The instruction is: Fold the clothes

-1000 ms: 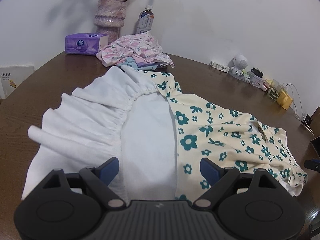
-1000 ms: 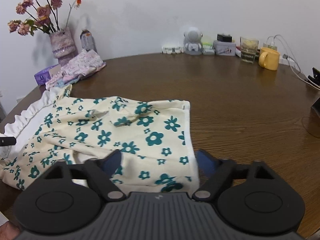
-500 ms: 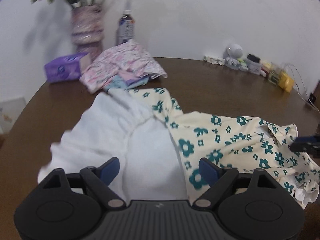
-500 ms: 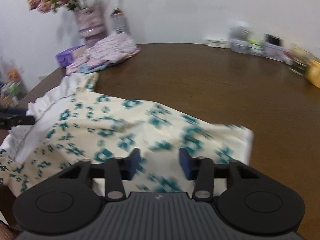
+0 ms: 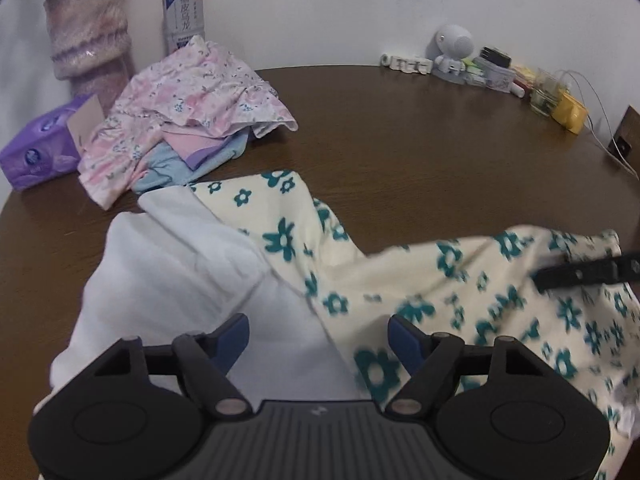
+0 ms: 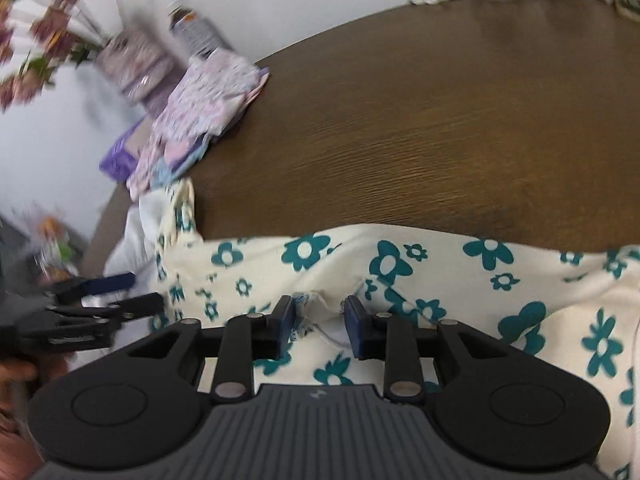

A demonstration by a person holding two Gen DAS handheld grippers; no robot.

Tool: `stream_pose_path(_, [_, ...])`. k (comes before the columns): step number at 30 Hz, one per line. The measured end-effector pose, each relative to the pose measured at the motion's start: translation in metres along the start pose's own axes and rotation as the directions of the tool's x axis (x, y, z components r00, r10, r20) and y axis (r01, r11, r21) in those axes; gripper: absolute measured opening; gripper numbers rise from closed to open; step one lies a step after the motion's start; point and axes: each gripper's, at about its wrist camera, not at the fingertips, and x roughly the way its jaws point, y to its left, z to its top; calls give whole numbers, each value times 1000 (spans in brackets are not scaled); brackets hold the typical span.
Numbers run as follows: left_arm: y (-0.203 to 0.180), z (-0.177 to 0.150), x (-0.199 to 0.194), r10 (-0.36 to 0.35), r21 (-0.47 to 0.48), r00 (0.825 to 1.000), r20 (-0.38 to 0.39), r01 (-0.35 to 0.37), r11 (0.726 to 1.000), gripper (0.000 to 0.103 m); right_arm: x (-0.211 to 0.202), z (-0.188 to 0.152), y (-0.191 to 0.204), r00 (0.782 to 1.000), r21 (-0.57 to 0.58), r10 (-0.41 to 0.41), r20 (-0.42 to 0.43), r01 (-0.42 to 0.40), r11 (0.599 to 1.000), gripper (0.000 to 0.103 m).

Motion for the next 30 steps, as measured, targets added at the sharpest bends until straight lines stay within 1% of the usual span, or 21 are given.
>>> stream_pose_path(2, [4,7,5,-7,-9,1000,4,7,1000,74,0,1,-4,1000,35,11,5,-11,999,29])
stream_pose_path(4, [8,14,4,-6,-2,1000,18,6,1000,73,-4,2,-3,1000,35,3,19,-3,999,30])
stream_pose_path(6, [12,22,4,12,7,1000,21,-12,1000,72,-7,4,-1,1000,14,-18,17,17,1000,31])
stream_pose_path(8, [17,30,4,35,22,999,27,-35,999,67,-7,6,2,999,-5,-40,10,40,999,32])
stream_pose_path(9, [21,33,3,46,34,998,33,-47,998,67,-8,8,4,999,-14,-51,8,51,999,32])
stream_pose_path(11, [31,39,-1,100,61,993,61,-104,993,67,-8,8,9,997,-55,-72,15,73,996,32])
stream_pose_path(13, [43,44,-3,174,89,981,88,-182,979,64,-6,3,16,994,-126,-112,20,113,986,33])
stream_pose_path(14, [48,46,-3,206,122,974,98,-217,969,60,-5,1,20,991,-161,-131,24,134,978,33])
stream_pose_path(15, [49,48,-1,219,180,970,103,-235,955,58,-5,-1,23,988,-196,-151,28,153,969,33])
stream_pose_path(16, [50,49,1,224,247,969,104,-243,938,57,-4,-4,27,985,-232,-170,34,173,957,33])
stream_pose_path(17, [50,50,3,229,313,968,106,-251,916,54,-4,-8,33,981,-280,-188,43,193,940,33])
stream_pose_path(18, [48,51,6,231,379,967,106,-254,890,54,-7,-11,38,978,-322,-199,54,206,924,33])
stream_pose_path(20, [44,52,11,223,505,970,95,-240,829,54,-12,-18,48,973,-402,-219,78,232,886,38])
stream_pose_path(21, [43,52,15,214,560,973,82,-222,798,54,-14,-19,51,971,-425,-223,83,237,873,42])
stream_pose_path(22, [41,52,17,197,616,977,79,-203,761,54,-15,-21,53,970,-446,-227,85,241,862,43])
stream_pose_path(24, [33,47,21,163,714,983,85,-174,678,54,-14,-23,53,967,-473,-241,79,249,845,43])
stream_pose_path(26, [25,41,23,143,780,986,85,-155,606,50,-11,-24,50,964,-479,-258,63,256,840,43])
stream_pose_path(27, [20,38,21,123,804,989,81,-138,578,50,-10,-25,48,964,-476,-260,56,255,841,43])
stream_pose_path(29, [12,29,13,100,825,991,86,-127,550,50,-8,-27,46,965,-473,-258,49,250,845,43])
stream_pose_path(30, [8,24,9,102,828,990,93,-134,545,50,-8,-27,45,965,-471,-256,47,248,847,43])
